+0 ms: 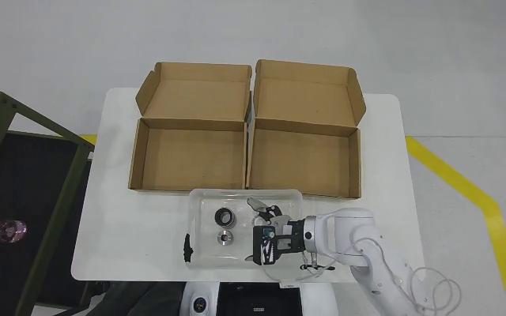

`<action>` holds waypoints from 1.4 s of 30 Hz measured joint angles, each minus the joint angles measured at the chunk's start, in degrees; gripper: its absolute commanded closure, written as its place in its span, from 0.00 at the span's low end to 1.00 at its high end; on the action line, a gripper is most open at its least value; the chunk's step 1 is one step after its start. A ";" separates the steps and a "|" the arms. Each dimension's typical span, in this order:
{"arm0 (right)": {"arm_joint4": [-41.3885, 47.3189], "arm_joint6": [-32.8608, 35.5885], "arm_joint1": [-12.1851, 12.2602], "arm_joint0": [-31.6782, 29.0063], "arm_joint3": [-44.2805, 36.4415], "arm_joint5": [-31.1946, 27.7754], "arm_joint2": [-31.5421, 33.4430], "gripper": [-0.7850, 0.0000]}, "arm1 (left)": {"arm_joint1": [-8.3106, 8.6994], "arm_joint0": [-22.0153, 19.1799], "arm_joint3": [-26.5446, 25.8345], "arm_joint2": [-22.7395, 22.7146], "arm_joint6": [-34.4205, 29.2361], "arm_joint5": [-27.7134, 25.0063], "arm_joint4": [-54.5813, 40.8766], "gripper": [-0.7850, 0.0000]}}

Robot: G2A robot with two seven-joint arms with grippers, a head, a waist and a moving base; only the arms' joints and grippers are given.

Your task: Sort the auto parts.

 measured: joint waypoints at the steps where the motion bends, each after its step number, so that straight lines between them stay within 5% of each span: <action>1: -0.45 -0.07 0.09 -0.10 0.12 0.16 0.05 0.00 | 0.00 0.00 0.00 0.00 0.00 0.00 0.00 0.00; 13: -5.62 -2.58 1.06 -0.75 2.31 2.67 0.66 0.00 | 0.00 0.00 0.00 0.00 0.00 0.00 0.00 0.00; 16: -6.93 -3.25 1.19 -0.15 2.92 2.46 0.07 0.06 | 0.00 0.00 0.00 0.00 0.00 0.00 0.00 0.00; 30: -9.82 -6.18 1.60 1.25 6.41 4.35 -2.00 0.59 | 0.00 0.00 0.00 0.00 0.00 0.00 0.00 0.00; 35: -9.53 -6.86 1.79 1.34 6.38 4.60 -2.13 1.00 | 0.00 0.00 0.00 0.00 0.00 0.00 0.00 0.00; 42: -7.10 -8.62 1.92 2.31 5.12 5.14 -1.95 1.00 | 0.00 0.00 0.00 0.00 0.00 0.00 0.00 0.00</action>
